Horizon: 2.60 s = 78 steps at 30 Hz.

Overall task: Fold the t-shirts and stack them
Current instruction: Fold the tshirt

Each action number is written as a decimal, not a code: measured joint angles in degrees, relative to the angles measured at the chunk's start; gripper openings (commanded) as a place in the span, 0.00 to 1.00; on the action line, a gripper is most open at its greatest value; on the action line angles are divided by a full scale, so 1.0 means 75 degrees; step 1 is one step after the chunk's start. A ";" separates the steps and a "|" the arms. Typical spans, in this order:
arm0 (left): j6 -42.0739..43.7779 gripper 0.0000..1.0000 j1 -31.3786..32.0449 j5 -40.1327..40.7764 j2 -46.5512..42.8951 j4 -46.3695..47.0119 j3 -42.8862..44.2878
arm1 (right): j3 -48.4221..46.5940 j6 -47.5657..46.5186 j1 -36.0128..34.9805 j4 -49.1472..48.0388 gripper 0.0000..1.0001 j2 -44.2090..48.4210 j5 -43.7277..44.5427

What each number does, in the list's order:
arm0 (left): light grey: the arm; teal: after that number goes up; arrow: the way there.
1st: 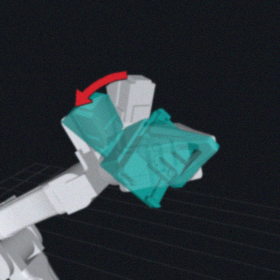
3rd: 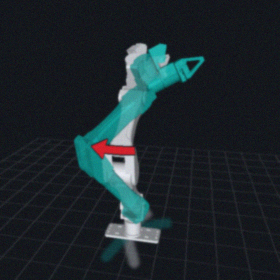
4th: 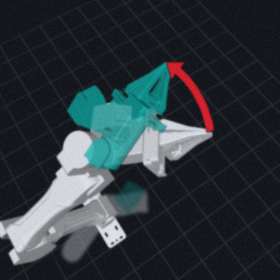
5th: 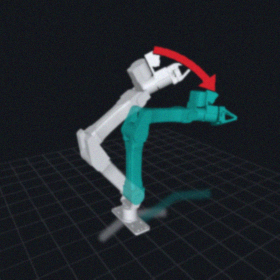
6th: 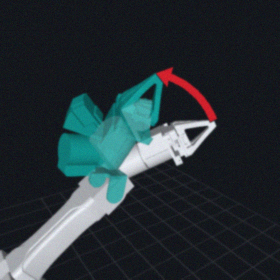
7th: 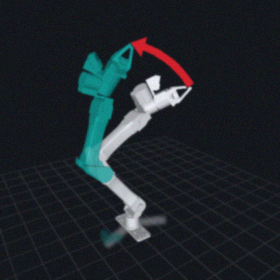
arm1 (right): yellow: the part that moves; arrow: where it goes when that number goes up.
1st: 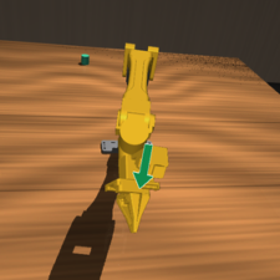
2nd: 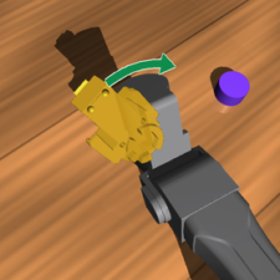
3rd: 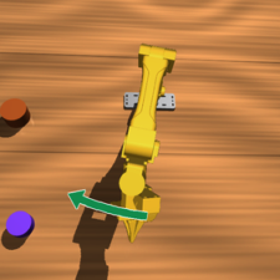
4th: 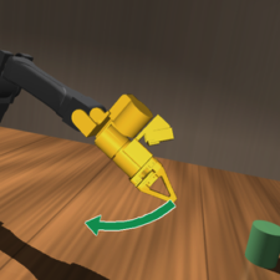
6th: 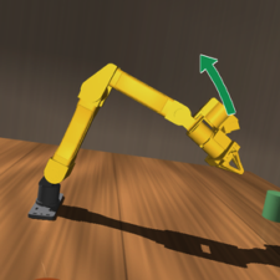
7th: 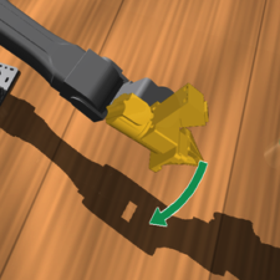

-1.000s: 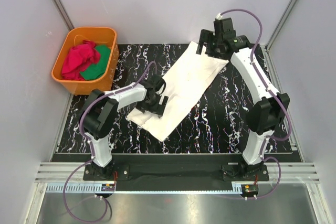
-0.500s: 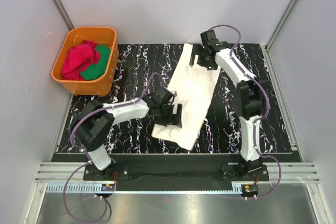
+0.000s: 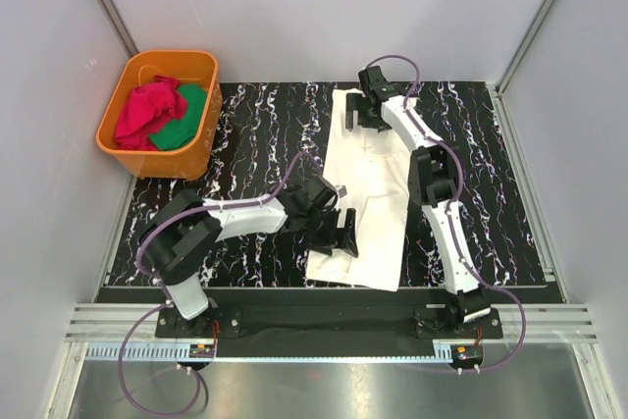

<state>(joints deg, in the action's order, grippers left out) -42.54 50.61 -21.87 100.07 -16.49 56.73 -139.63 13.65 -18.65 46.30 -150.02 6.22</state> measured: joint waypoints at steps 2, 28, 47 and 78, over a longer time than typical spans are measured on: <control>-0.0087 0.90 0.0020 -0.0221 -0.0169 0.0344 -0.0312 | -0.0385 -0.0163 -0.0020 0.0003 0.97 -0.0274 -0.0125; 0.1603 0.53 -0.2559 0.0484 0.0166 0.1268 0.3439 | 0.5642 0.1043 0.0038 -0.0481 0.82 0.6971 -0.1221; 0.0423 0.33 -0.2865 -0.1317 0.5692 0.3386 0.6659 | 1.3178 0.2314 -0.0918 -0.2521 0.68 1.0681 -0.3826; -0.2518 0.25 -0.3098 -0.1862 0.7055 0.4575 0.7574 | 1.3429 0.3162 -0.3028 -0.3258 0.32 0.8757 -0.3386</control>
<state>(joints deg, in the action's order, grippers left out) -61.43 27.38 -35.83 152.99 17.82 113.54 -38.92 37.36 -41.36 21.87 -84.33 -19.18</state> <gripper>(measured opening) 0.259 0.362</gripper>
